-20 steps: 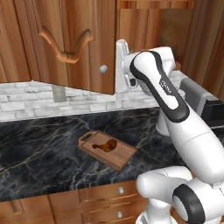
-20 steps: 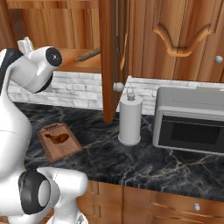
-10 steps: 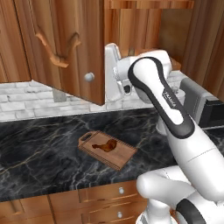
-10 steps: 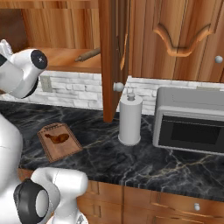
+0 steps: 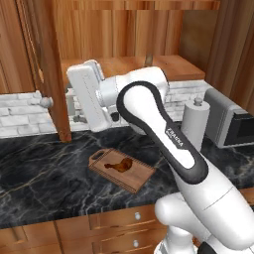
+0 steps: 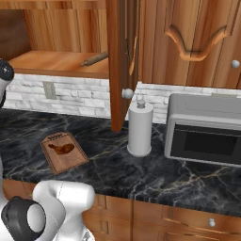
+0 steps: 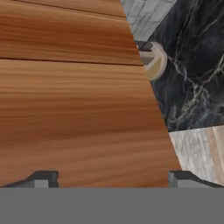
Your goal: Open the cabinet, retrieve the rolling pin, and place it next to the meat on the cutting board to prepare for tenderizing.
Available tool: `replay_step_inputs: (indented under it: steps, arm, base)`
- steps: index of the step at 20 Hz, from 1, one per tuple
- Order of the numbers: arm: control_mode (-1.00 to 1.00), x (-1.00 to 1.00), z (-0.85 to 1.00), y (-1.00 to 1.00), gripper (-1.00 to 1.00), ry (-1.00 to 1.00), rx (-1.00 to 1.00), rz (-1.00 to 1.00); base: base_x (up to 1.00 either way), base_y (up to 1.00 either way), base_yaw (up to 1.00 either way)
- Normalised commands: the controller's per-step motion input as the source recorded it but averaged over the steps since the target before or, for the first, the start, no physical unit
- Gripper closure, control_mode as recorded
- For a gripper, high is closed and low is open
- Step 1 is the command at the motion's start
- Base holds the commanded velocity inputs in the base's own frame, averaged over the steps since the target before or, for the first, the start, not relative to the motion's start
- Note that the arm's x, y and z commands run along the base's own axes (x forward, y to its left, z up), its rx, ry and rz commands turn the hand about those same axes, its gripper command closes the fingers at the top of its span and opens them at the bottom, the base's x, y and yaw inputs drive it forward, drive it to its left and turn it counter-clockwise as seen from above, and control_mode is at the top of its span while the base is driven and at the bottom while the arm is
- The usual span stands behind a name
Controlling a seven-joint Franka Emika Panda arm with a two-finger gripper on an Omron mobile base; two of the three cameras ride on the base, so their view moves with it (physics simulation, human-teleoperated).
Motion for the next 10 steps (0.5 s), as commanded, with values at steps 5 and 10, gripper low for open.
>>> replay_step_inputs:
  steps: [5,10]
  arm:
    - [-1.0,-0.36,0.0,0.99,-1.0,0.0,0.0,0.04]
    - [-1.0,0.04,-0.09,0.53,-1.0,0.06,-0.17,-0.04]
  base:
    - [0.0,0.0,0.0]
    - [0.0,0.0,0.0]
